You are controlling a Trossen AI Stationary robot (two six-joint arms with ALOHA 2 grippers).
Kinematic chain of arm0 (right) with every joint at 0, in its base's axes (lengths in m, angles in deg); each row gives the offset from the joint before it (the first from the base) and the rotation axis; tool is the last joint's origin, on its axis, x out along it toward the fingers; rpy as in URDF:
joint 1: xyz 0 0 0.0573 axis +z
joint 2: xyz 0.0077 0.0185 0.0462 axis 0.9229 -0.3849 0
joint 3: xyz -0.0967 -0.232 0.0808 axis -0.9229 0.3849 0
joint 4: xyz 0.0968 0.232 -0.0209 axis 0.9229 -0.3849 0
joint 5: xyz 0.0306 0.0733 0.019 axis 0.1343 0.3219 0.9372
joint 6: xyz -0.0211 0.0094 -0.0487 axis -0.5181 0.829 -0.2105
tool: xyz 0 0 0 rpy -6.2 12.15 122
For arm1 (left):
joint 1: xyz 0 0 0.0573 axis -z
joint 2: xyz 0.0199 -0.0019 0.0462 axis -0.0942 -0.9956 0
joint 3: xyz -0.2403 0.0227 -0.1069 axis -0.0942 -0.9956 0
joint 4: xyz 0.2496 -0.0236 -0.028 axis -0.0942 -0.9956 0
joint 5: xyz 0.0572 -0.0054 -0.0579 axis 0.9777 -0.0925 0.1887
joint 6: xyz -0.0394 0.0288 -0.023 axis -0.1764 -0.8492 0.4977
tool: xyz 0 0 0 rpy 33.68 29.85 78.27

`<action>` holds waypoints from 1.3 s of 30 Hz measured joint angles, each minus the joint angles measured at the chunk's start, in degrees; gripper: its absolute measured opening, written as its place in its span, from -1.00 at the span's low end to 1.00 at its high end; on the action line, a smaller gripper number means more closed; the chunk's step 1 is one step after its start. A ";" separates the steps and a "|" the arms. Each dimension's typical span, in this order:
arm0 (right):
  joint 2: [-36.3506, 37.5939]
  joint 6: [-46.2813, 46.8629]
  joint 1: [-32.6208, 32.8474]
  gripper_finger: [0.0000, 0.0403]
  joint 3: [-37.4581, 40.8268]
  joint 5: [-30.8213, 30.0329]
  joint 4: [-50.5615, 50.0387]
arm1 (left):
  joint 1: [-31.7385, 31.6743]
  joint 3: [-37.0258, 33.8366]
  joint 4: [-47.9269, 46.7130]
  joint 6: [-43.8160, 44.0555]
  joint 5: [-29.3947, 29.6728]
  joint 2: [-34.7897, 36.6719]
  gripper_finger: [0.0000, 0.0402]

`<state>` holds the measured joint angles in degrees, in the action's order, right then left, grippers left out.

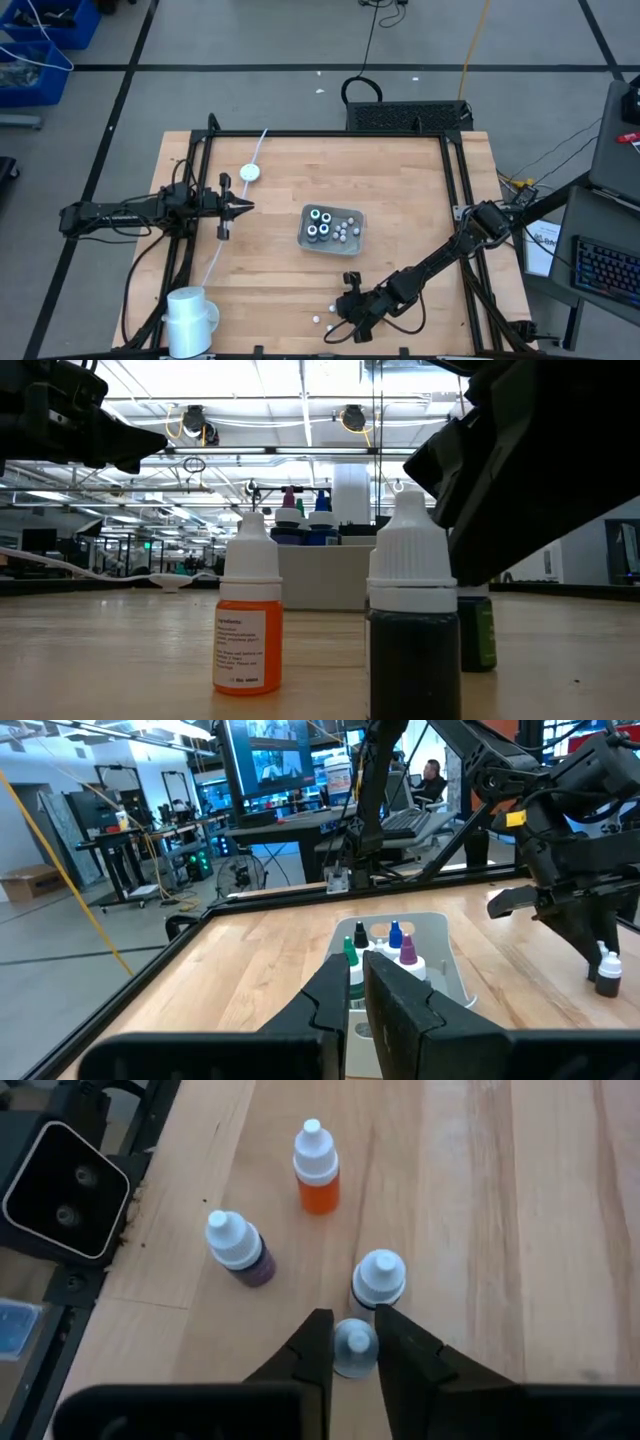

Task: Pick & Place food coloring
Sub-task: Put the small green food coloring bottle into the gray container

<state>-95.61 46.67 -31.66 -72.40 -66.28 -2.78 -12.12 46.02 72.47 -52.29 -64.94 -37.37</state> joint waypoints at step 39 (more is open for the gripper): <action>26.21 -13.52 -7.21 -0.76 13.28 -0.41 -2.54 | 0.00 0.00 0.01 -0.20 0.59 -0.01 -0.79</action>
<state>-69.40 33.16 -38.87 -59.13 -66.69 -5.32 -12.12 46.02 72.48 -52.48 -64.35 -37.38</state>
